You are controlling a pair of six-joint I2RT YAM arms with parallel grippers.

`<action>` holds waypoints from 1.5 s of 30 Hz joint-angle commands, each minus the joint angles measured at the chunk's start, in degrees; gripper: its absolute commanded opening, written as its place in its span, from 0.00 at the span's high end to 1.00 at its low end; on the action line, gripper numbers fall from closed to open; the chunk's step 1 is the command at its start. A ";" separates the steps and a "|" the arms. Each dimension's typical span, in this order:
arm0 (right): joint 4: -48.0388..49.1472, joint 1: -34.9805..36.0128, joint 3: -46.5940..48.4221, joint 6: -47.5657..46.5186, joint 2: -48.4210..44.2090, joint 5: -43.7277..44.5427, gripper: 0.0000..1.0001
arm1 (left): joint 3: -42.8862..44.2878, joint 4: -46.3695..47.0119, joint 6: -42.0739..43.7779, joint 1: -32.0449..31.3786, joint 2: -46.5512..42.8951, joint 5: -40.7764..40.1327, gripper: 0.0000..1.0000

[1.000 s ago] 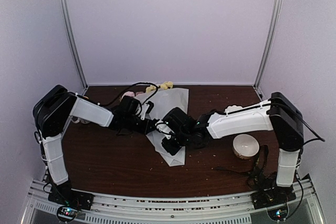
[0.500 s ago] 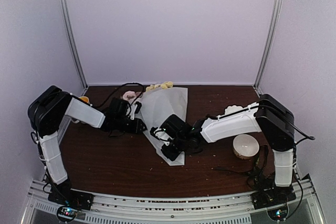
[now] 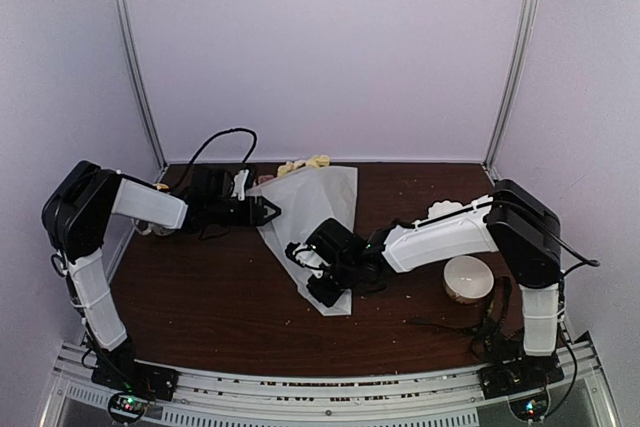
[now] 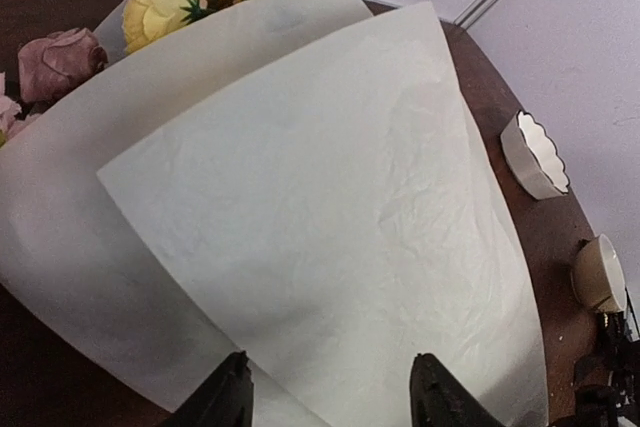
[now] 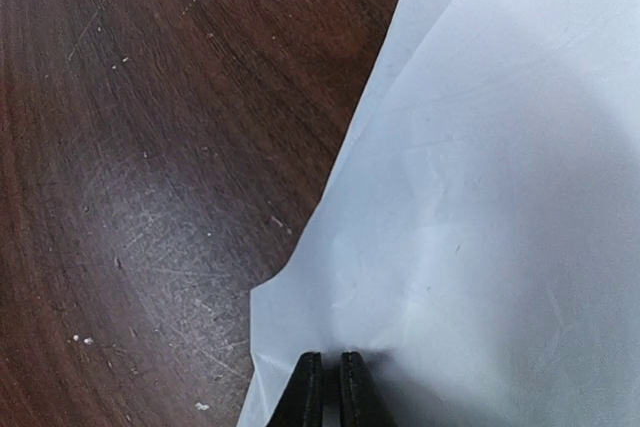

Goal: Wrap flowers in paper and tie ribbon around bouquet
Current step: Adjust the 2/3-folded wrapping paper at the center of the board.

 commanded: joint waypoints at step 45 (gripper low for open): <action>-3.72 0.30 -0.82 0.63 0.65 -0.95 0.93 | -0.59 4.42 -5.08 3.72 4.80 -0.74 1.00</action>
